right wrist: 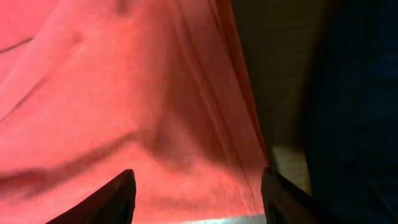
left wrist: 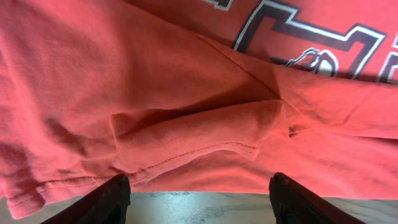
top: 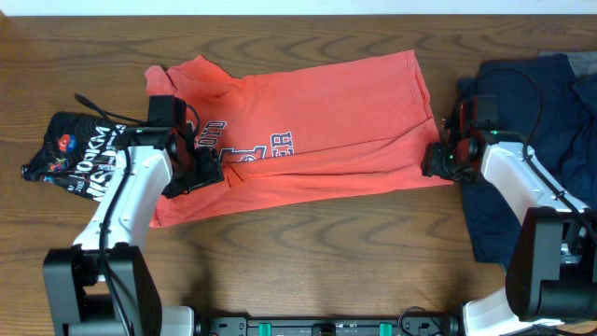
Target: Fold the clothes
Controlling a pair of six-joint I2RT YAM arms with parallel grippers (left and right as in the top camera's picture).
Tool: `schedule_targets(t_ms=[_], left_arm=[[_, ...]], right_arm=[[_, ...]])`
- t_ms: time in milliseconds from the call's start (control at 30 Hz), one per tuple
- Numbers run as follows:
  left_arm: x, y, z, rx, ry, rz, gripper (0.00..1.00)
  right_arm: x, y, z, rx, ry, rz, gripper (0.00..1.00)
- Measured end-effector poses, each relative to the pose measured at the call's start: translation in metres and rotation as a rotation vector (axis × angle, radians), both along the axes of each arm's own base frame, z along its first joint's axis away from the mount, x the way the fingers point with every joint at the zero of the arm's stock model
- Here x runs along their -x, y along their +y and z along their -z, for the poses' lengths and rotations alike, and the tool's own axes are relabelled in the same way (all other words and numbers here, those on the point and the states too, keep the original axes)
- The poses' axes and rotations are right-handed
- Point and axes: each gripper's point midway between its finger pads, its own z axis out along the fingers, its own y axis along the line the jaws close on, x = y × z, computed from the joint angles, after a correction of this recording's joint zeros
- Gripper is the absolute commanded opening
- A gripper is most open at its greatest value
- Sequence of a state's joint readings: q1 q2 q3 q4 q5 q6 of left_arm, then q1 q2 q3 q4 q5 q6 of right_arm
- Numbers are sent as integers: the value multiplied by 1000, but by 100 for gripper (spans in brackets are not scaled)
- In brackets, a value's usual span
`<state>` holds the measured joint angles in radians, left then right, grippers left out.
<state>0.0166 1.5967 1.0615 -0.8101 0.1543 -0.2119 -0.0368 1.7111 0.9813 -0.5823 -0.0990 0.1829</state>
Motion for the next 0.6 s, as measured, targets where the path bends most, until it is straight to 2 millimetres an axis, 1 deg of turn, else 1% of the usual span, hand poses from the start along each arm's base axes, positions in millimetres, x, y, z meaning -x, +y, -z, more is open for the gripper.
schedule_targets(t_ms=[133,233,300,367,467,500,600], left_arm=[[1,0,6,0,21,0,73],[1,0,11,1,32,0,73],[1,0,14,1,44,0,73],[2,0,19,1,60,0,73],[2,0,29,2,84,0,73],[1,0,33,2,90,0,73],[-2,0,43,2,98,0,73]], right_arm=[[1,-1,8,-4,-12,37,59],[2,-1,13,-7,-26,53,50],[1,-2,16,-7,-36,65,38],[1,-2,17,-8,-40,73,24],[-1,-2,17,-11,-45,90,5],[0,-2,17,-14,-41,100,1],[5,-2,18,-17,-23,101,1]])
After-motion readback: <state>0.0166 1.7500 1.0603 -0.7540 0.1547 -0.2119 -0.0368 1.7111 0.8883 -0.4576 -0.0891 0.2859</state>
